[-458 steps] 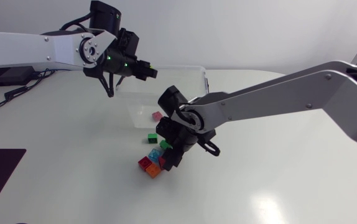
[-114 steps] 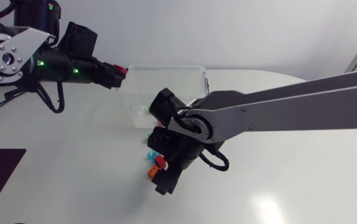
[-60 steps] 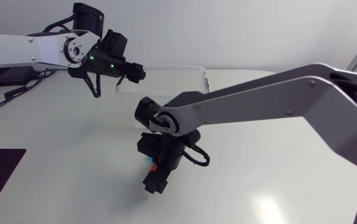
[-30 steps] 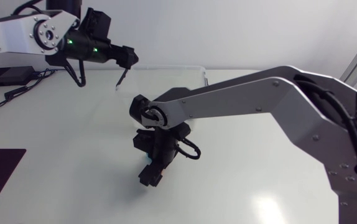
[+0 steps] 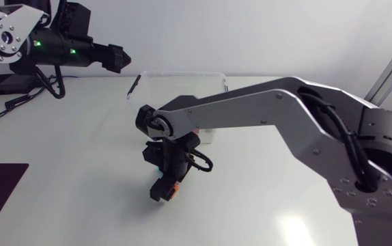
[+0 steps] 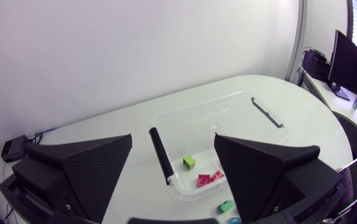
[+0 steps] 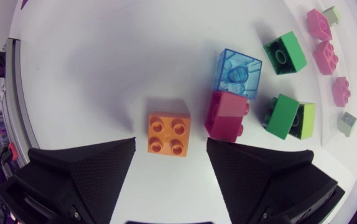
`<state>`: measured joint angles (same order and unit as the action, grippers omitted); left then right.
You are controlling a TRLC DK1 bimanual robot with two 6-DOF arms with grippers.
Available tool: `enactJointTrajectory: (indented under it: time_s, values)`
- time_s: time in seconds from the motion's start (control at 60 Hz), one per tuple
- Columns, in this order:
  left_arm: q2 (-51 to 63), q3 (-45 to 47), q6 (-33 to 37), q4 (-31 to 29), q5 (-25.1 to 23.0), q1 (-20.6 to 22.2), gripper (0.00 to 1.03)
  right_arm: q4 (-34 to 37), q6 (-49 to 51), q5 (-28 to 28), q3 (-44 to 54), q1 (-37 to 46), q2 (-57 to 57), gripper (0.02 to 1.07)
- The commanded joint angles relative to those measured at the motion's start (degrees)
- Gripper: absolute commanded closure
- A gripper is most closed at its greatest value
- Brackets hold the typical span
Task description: Place the duplo bricks in the container
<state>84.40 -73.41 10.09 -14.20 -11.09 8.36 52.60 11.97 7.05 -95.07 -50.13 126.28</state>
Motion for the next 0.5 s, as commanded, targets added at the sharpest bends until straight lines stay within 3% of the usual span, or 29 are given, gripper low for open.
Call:
enactJointTrajectory:
  time_s: [0.0, 0.2, 0.433, 0.483]
  values:
    - [-2.6, 2.3, -0.2, -0.4, -0.9, -1.1, 0.11, 1.5, -0.9, -0.7, -1.3, -1.2, 2.2, 0.30]
    - [-4.6, 4.4, 0.1, -0.4, -1.7, -2.0, 0.11, 1.4, -1.2, -1.8, -1.7, -1.6, 2.7, 0.51]
    - [-6.4, 5.5, 0.3, -1.8, -1.7, -2.4, 0.11, 0.3, -1.4, -2.1, 0.1, -1.6, 0.9, 0.94]
    - [-7.1, 5.7, 0.3, -2.4, -1.7, -2.6, 0.11, -0.1, -1.4, -2.1, 1.0, -1.6, -0.2, 0.94]
